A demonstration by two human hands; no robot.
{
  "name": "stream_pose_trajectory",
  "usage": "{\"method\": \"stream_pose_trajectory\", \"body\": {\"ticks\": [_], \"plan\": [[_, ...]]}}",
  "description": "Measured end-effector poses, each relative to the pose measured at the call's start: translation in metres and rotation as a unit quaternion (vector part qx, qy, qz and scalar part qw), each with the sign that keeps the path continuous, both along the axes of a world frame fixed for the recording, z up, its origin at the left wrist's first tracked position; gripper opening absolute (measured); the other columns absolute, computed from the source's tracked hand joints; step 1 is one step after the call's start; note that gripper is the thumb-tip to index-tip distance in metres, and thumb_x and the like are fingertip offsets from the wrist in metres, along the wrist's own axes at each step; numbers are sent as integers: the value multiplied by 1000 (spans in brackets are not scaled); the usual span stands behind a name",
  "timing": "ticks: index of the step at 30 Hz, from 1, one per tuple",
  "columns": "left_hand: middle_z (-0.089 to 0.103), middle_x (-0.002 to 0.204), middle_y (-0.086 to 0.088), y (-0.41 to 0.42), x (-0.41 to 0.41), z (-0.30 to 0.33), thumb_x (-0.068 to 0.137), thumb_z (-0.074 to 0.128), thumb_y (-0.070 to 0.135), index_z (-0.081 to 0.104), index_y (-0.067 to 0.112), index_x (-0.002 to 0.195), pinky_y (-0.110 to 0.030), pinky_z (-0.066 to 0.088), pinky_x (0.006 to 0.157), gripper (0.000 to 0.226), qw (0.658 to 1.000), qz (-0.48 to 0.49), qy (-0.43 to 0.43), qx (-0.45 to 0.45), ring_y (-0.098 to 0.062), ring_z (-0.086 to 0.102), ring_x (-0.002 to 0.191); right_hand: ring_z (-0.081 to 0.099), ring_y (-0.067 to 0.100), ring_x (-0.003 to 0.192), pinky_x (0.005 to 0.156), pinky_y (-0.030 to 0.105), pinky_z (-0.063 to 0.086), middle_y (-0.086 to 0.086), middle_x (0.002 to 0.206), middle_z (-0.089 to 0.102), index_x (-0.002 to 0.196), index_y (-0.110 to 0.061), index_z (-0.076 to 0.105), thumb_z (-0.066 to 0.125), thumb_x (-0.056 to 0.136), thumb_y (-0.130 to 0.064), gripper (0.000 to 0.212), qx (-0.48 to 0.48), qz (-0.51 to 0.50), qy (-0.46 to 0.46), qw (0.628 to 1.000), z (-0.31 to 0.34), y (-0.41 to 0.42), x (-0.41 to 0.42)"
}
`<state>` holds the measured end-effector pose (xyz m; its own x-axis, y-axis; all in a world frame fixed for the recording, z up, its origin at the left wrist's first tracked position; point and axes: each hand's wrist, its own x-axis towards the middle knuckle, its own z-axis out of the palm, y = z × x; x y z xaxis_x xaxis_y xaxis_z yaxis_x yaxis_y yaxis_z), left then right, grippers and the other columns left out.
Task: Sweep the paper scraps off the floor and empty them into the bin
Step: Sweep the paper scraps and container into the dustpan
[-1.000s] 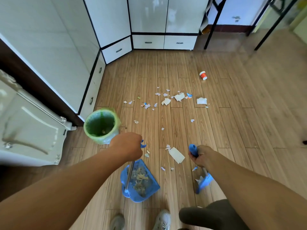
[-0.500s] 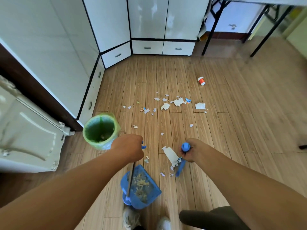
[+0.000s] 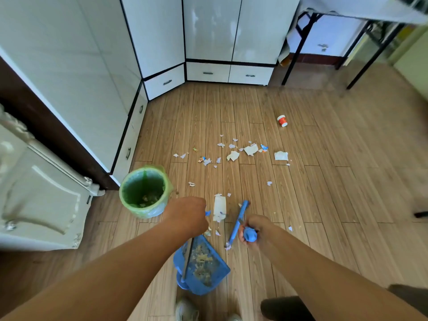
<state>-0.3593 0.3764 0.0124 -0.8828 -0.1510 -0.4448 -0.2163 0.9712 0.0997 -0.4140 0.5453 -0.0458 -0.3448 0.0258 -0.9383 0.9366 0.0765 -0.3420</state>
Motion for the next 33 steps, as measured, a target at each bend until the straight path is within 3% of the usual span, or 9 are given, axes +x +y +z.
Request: {"method": "stream_pose_trajectory", "body": {"ticks": [3, 8, 14, 19, 23, 26, 33], "plan": [[63, 113, -2, -6, -1, -2, 85, 50, 19, 57, 16, 111, -32, 46, 77, 27, 1000, 18, 6, 9, -23, 61, 103, 46, 17, 32, 27, 12, 34, 12, 44, 50, 72, -6, 40, 28, 95, 2, 26, 33, 3, -12, 999, -4, -1, 1], [63, 108, 0, -12, -2, -7, 81, 51, 19, 57, 17, 108, -30, 42, 67, 27, 999, 39, 6, 27, -23, 62, 97, 44, 14, 58, 28, 14, 40, 7, 72, 43, 69, -3, 39, 31, 95, 5, 29, 8, -34, -11, 999, 3, -15, 11], [63, 107, 0, -21, -1, -9, 81, 53, 19, 59, 17, 103, -30, 42, 67, 23, 998, 44, 4, 33, -23, 61, 99, 40, 12, 55, 36, 18, 41, 6, 71, 41, 72, -5, 42, 36, 94, 3, 24, -84, -126, -17, 988, -1, -54, 4], [63, 107, 0, -29, -1, -5, 83, 54, 20, 58, 17, 105, -31, 44, 70, 23, 998, 50, 8, 21, -23, 62, 99, 41, 15, 56, 29, 14, 42, 11, 74, 44, 77, -5, 44, 35, 92, 7, 21, -128, -170, 8, 977, 21, -56, -20], [64, 107, -1, -27, -7, -4, 82, 53, 18, 57, 16, 105, -31, 44, 68, 24, 998, 60, 9, 26, -24, 63, 98, 41, 16, 56, 27, 17, 42, 12, 77, 43, 86, -4, 45, 35, 94, 5, 15, -98, -147, 20, 984, 27, -34, -40], [64, 109, -1, -19, -16, -5, 81, 52, 18, 57, 17, 111, -30, 43, 69, 31, 998, 61, 7, 26, -24, 62, 101, 41, 15, 56, 25, 13, 37, 9, 73, 43, 74, -4, 43, 32, 94, 3, 23, -53, -117, 34, 991, 22, -9, -53], [63, 109, 2, 0, -36, -5, 81, 51, 18, 57, 20, 112, -30, 44, 70, 32, 996, 86, 0, 19, -22, 62, 101, 44, 18, 56, 26, 12, 38, 7, 71, 38, 69, -5, 37, 30, 99, 2, 32, 12, -110, 77, 991, 16, 67, -91]]}}
